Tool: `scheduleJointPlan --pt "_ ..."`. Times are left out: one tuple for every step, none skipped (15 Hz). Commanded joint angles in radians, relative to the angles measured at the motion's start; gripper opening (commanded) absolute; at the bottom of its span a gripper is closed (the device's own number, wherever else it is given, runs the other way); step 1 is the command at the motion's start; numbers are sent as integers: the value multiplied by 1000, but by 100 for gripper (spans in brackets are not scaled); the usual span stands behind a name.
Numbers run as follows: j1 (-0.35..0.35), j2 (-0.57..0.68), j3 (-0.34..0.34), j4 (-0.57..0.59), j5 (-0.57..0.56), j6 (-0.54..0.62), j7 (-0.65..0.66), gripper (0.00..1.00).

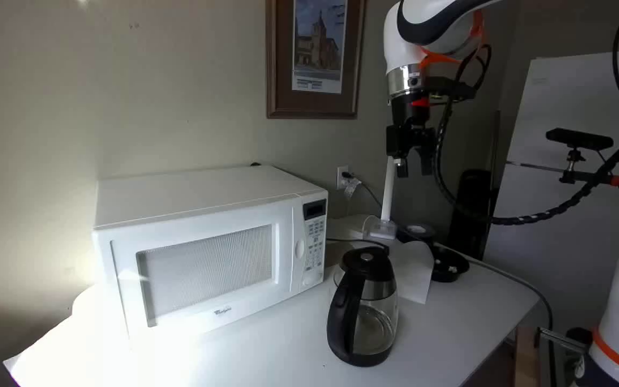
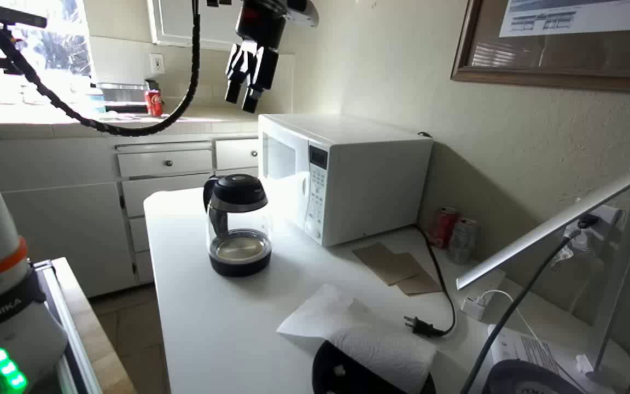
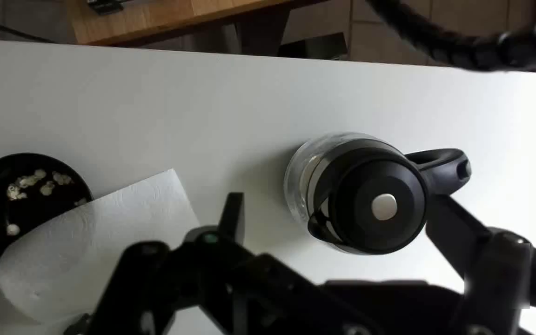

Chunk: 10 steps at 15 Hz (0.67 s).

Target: Open the lid of the kettle

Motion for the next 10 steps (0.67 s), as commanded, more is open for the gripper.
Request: scheduleJointPlan --pt "-6 1 5 2 1 -2 -2 100" --pt "-6 1 5 2 1 -2 -2 100" --pt "-6 1 5 2 1 -2 -2 100" --pt "-6 1 5 2 1 -2 -2 100" --pt "-6 1 5 2 1 -2 -2 100" --pt "-6 1 5 2 1 -2 -2 100" --pt "-6 1 5 2 1 -2 -2 100" --pt "-6 1 5 2 1 -2 -2 100" --pt "3 15 14 -3 -5 -4 -10 100" --pt "13 27 28 -12 -13 7 -13 100"
